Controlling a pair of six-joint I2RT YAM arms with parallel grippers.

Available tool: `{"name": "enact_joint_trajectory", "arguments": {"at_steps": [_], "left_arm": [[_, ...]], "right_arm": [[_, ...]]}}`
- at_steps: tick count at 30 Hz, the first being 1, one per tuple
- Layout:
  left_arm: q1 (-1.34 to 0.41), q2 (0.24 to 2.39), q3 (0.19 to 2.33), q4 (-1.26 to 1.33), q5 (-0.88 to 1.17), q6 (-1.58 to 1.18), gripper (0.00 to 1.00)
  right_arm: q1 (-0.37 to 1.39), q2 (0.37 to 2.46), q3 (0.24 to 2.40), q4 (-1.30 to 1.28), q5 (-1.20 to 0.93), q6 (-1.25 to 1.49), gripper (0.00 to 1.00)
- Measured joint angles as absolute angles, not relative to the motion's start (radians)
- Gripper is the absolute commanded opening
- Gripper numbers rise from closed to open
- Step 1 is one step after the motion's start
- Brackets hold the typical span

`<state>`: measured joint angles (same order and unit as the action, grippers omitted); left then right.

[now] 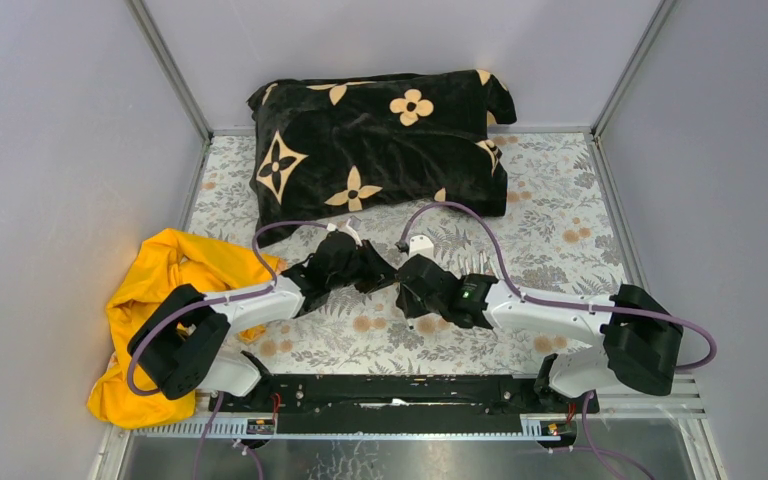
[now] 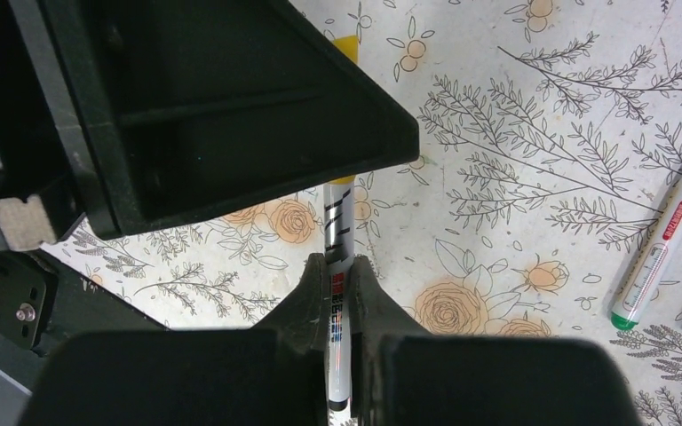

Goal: Open the pen caps

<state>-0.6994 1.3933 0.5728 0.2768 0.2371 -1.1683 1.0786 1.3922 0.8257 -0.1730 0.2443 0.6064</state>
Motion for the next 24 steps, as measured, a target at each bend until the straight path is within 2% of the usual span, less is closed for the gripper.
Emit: {"name": "enact_joint_trajectory", "arguments": {"at_steps": [8, 24], "left_arm": [[-0.682, 1.432, 0.641, 0.221, 0.208, -1.111, 0.0], [-0.589, 1.546, 0.734, 0.159, 0.356, -1.05, 0.0]], "right_arm": [[1.054, 1.394, 0.808, -0.126, 0.242, 0.61, 0.0], [1.026, 1.39, 0.704, 0.072, 0.24, 0.635, 0.0]]}}
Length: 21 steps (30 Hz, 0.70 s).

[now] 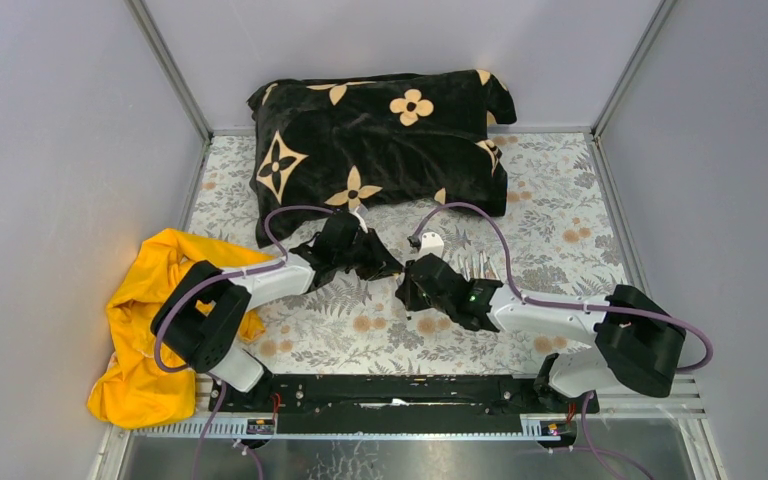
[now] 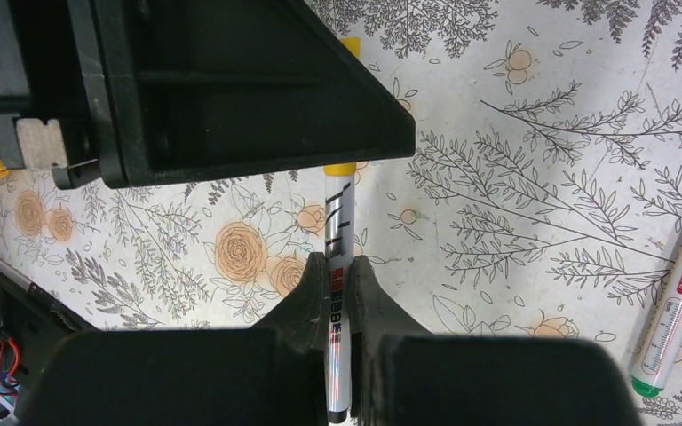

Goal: Open the pen caps

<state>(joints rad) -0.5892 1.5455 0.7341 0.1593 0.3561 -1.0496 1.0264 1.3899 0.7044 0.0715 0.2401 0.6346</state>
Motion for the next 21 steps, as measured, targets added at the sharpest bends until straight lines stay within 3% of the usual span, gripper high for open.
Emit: {"name": "enact_joint_trajectory", "arguments": {"at_steps": [15, 21], "left_arm": [[-0.577, 1.551, 0.738, 0.14, 0.368, -1.048, 0.0], [-0.457, 1.535, 0.738, 0.157, 0.203, -1.057, 0.0]], "right_arm": [[1.021, 1.377, 0.658, 0.14, 0.22, 0.662, 0.0], [1.031, 1.369, 0.609, 0.026, 0.161, 0.665, 0.0]]}}
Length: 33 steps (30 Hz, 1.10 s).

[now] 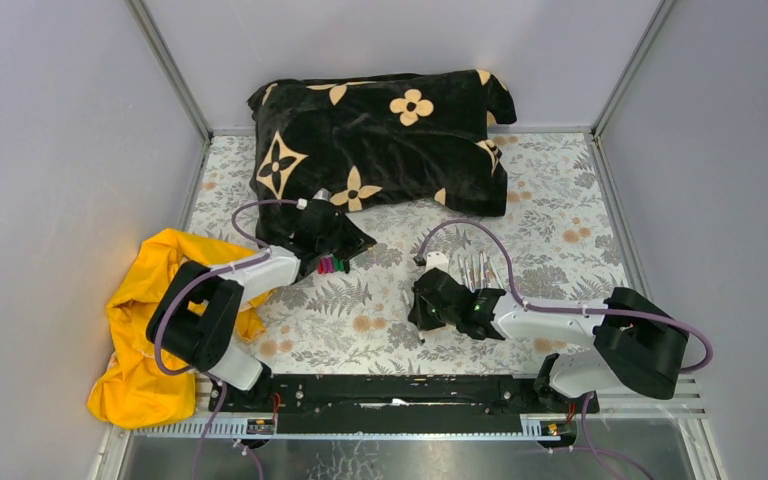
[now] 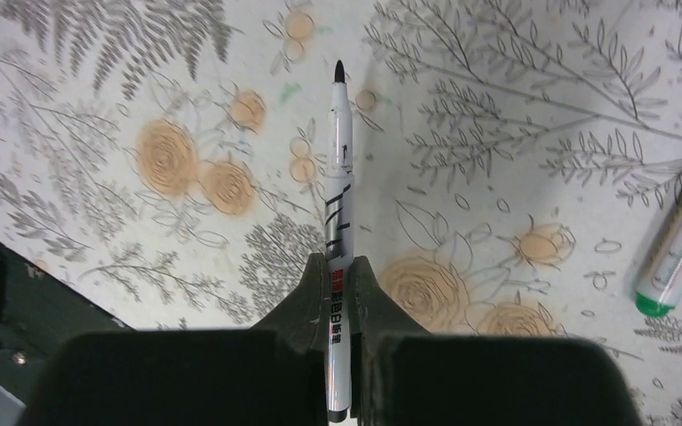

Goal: Open the pen caps

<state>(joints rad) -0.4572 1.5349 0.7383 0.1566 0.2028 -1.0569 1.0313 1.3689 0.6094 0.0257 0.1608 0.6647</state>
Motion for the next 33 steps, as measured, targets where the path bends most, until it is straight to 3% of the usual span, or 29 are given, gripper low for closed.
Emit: {"name": "enact_joint_trajectory", "arguments": {"at_steps": [13, 28, 33], "left_arm": [[-0.451, 1.555, 0.841, 0.006, 0.096, -0.966, 0.0], [-0.451, 1.613, 0.873, -0.196, -0.06, -0.902, 0.19], [-0.451, 1.613, 0.873, -0.197, -0.069, -0.902, 0.31]], "right_arm": [[1.021, 1.354, 0.651, -0.115, 0.242, 0.667, 0.0], [0.931, 1.437, 0.705, -0.191, 0.349, 0.625, 0.02], [0.91, 1.456, 0.712, -0.2, 0.356, 0.609, 0.07]]}}
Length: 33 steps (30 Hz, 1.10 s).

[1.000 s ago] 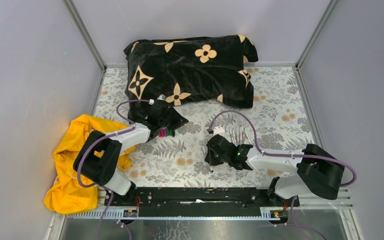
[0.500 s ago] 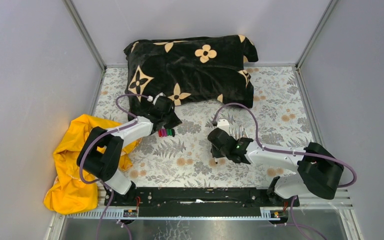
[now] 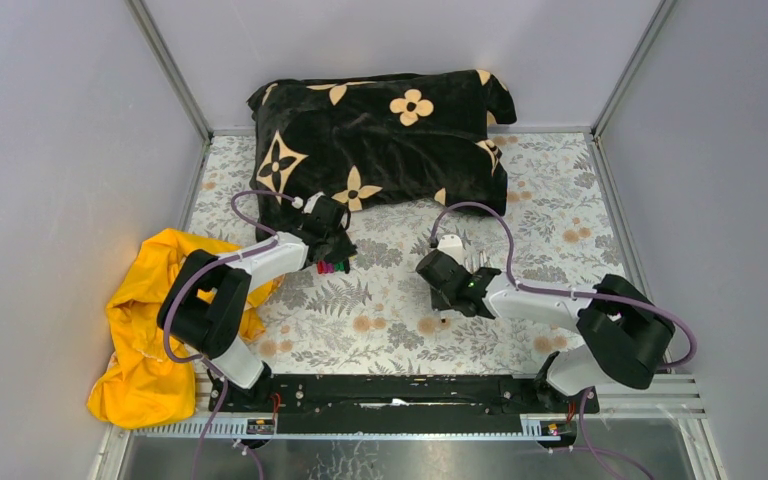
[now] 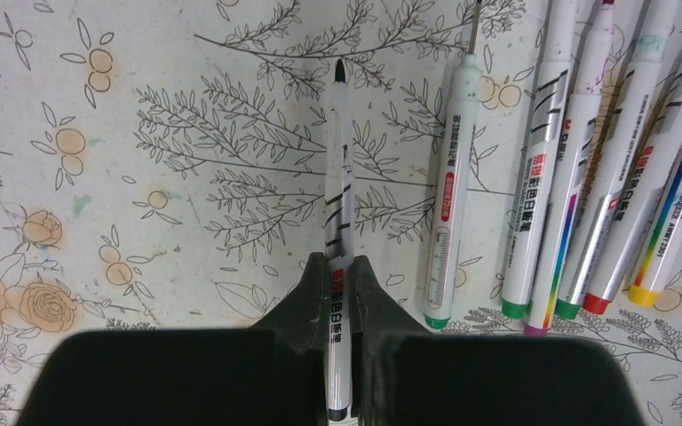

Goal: Open the pen caps

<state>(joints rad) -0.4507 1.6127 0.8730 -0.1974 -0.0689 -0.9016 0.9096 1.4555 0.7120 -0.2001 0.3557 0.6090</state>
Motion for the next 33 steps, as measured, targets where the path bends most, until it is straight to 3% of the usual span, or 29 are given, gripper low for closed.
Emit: {"name": "enact_joint_trajectory", "arguments": {"at_steps": [6, 13, 22, 29, 31, 32, 33], "left_arm": [[-0.451, 1.613, 0.873, -0.198, -0.072, -0.901, 0.39], [-0.452, 1.613, 0.873, -0.198, -0.072, -0.902, 0.4], [-0.454, 1.591, 0.873, -0.207, -0.076, -0.905, 0.62], [-0.457, 1.52, 0.868, -0.215, -0.094, -0.907, 0.71], [-0.458, 1.506, 0.865, -0.218, -0.096, -0.907, 0.76], [-0.458, 1.497, 0.862, -0.221, -0.097, -0.907, 0.95], [-0.459, 1.486, 0.86, -0.226, -0.101, -0.907, 0.98]], "right_arm": [[0.894, 1.482, 0.729, -0.202, 0.358, 0.589, 0.15], [0.885, 1.512, 0.738, -0.202, 0.368, 0.575, 0.18], [0.863, 1.547, 0.756, -0.206, 0.406, 0.543, 0.35], [0.854, 1.557, 0.764, -0.205, 0.411, 0.522, 0.43], [0.854, 1.557, 0.764, -0.205, 0.411, 0.518, 0.48], [0.854, 1.557, 0.765, -0.205, 0.411, 0.514, 0.5], [0.854, 1.557, 0.766, -0.205, 0.411, 0.511, 0.53]]}}
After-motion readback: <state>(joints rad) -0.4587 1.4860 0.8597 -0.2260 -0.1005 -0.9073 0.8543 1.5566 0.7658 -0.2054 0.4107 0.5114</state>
